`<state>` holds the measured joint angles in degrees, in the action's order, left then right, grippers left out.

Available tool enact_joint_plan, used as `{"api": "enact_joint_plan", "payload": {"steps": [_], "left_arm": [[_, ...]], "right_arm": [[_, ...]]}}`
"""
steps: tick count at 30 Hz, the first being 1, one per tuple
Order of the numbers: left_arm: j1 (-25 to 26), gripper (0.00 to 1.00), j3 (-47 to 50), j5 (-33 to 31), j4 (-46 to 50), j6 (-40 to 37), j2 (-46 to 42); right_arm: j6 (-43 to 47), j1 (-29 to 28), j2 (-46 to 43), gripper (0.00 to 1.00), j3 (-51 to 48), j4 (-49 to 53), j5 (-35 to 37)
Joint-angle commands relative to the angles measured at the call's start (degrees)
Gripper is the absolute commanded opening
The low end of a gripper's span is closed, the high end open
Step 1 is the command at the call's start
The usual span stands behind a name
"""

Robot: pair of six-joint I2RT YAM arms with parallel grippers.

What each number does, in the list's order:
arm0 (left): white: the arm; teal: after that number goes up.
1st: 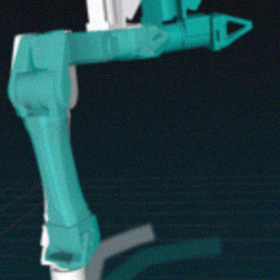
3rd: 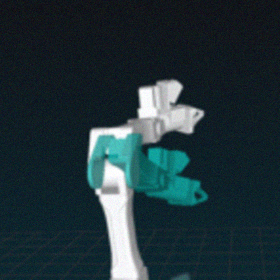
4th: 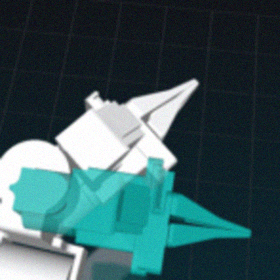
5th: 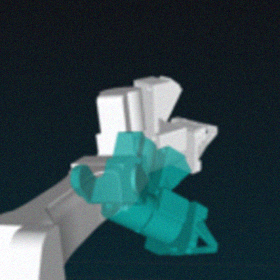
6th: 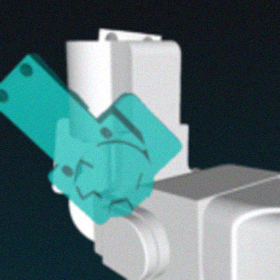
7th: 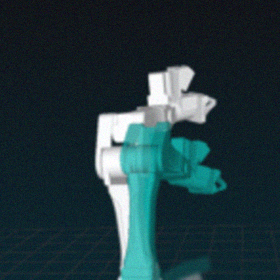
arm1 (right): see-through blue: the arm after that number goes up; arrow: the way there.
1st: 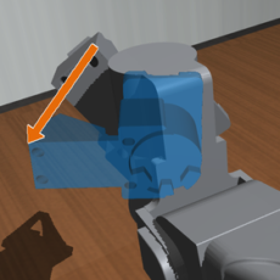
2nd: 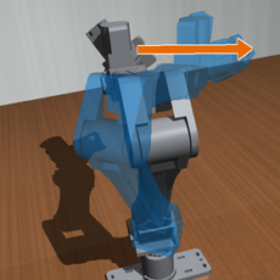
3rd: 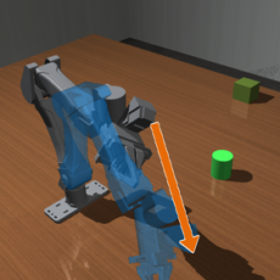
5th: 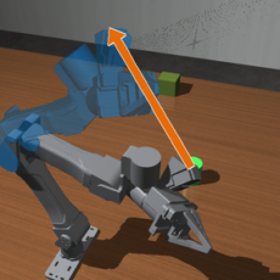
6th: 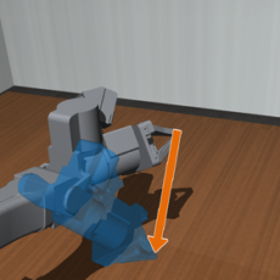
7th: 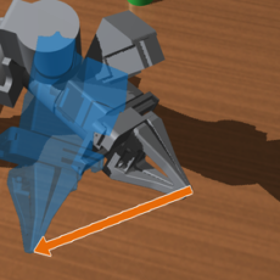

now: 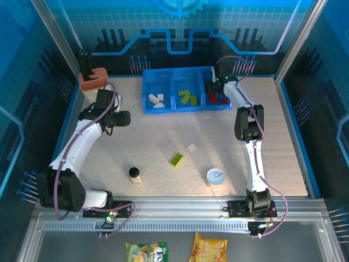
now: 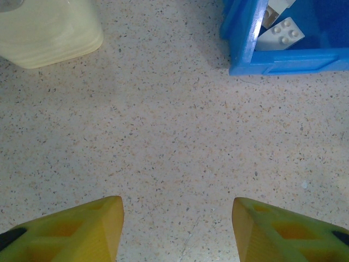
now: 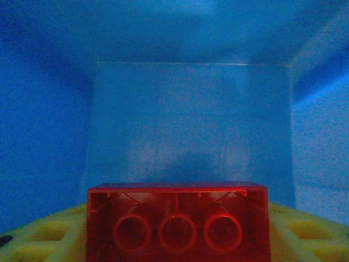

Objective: Sort the legos into containers by color
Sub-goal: Place the lego in the container, then pick up the lego from the bottom-center of the table.

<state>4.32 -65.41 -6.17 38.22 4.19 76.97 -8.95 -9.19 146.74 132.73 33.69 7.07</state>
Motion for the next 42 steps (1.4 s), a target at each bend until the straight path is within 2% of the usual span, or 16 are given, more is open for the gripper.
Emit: {"api": "enact_joint_plan", "payload": {"steps": [1,7,19,32,42], "left_arm": [[-0.5,0.56,0.9,0.5,-0.4,0.4,-0.5],[-0.5,0.56,0.8,0.7,-0.4,0.5,-0.5],[-0.5,0.56,1.0,1.2,-0.6,0.7,-0.9],[-0.5,0.57,0.8,2.3,-0.4,0.1,-1.4],[-0.5,0.59,1.5,3.9,-1.2,-0.4,-2.9]], "right_arm": [[0.2,0.9,0.3,0.61,2.1,1.9,0.1],[0.4,1.2,-2.1,0.74,-1.2,1.3,0.7],[0.7,1.8,-12.0,0.81,-11.4,-1.4,0.4],[-0.1,0.5,-28.4,0.76,-27.6,-5.2,-1.9],[0.6,-4.3,-40.5,0.72,-42.6,-4.1,-4.8]]}}
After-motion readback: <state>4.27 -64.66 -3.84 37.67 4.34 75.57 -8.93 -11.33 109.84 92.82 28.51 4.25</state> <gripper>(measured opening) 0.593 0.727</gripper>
